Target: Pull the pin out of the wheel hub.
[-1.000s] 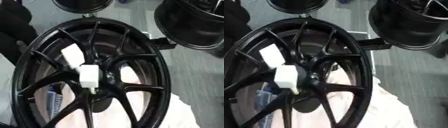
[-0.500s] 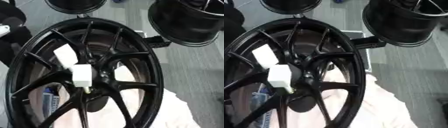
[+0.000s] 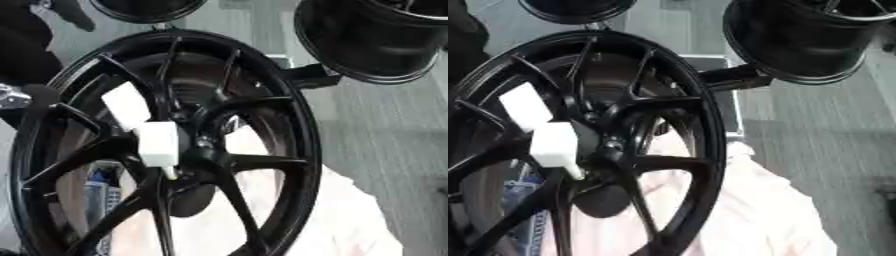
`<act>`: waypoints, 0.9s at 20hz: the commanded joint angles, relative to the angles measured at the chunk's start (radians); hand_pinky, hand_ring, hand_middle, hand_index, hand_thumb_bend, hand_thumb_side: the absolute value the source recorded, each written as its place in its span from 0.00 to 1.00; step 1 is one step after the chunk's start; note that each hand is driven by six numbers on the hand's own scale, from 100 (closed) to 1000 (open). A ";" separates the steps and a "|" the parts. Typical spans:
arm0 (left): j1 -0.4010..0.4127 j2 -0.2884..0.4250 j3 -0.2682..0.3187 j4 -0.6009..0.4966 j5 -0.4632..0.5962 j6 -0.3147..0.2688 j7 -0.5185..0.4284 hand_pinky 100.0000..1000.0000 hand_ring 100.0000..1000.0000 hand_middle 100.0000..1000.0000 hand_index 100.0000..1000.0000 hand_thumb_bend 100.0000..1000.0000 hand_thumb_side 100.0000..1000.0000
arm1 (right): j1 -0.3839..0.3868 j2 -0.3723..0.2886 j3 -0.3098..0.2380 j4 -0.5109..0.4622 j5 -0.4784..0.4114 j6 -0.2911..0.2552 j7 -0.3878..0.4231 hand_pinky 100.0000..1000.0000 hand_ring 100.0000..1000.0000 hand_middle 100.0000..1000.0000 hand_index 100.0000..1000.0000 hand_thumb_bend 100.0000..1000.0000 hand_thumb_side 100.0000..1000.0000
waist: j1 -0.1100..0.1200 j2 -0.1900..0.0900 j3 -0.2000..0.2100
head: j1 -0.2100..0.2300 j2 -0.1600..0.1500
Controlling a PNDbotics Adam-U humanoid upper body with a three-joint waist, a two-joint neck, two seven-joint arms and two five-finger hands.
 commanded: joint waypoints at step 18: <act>-0.089 0.012 -0.129 -0.010 -0.072 0.028 0.034 0.79 0.73 0.71 0.85 0.51 0.00 | -0.013 -0.019 0.013 -0.012 -0.006 -0.003 0.018 0.51 0.57 0.51 0.62 0.00 0.41 | 0.010 0.021 -0.011 | 0.003 -0.048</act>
